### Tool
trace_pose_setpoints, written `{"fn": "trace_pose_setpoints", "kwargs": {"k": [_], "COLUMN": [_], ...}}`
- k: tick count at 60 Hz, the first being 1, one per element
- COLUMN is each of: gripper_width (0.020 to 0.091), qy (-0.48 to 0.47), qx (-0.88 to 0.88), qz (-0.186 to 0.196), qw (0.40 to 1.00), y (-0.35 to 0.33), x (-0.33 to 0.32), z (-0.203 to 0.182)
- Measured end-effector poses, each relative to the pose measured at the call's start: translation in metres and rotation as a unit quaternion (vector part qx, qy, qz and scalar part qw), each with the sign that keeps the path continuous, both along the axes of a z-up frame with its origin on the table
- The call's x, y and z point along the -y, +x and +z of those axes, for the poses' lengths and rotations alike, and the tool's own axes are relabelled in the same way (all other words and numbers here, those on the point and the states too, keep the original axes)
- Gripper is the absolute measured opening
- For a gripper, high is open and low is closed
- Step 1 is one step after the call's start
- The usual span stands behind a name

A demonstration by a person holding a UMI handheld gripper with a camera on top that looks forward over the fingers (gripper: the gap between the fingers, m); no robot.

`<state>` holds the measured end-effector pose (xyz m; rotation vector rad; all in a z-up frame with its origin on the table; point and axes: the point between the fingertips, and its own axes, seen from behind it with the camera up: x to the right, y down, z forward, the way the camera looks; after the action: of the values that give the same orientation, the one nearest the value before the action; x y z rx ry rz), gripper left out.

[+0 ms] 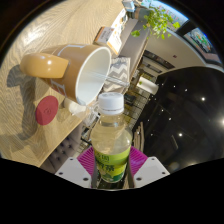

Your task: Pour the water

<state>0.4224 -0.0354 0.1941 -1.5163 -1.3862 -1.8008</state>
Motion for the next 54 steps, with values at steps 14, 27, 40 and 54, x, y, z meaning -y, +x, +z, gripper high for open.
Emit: {"fn": "trace_pose_setpoints", "kwargs": {"k": [14, 27, 40, 54], "gripper_width": [0.0417, 0.0420, 0.0416, 0.0417], "qy": [0.014, 0.074, 0.115, 0.100], "qx": [-0.048, -0.309, -0.603, -0.778], "qz": [-0.005, -0.018, -0.040, -0.059], "qw": [0.999, 0.948, 0.788, 0.617], "y": [-0.003, -0.013, -0.019, -0.026], "x": [0.003, 0.009, 0.006, -0.004], "z": [0.002, 0.018, 0.018, -0.035]}}
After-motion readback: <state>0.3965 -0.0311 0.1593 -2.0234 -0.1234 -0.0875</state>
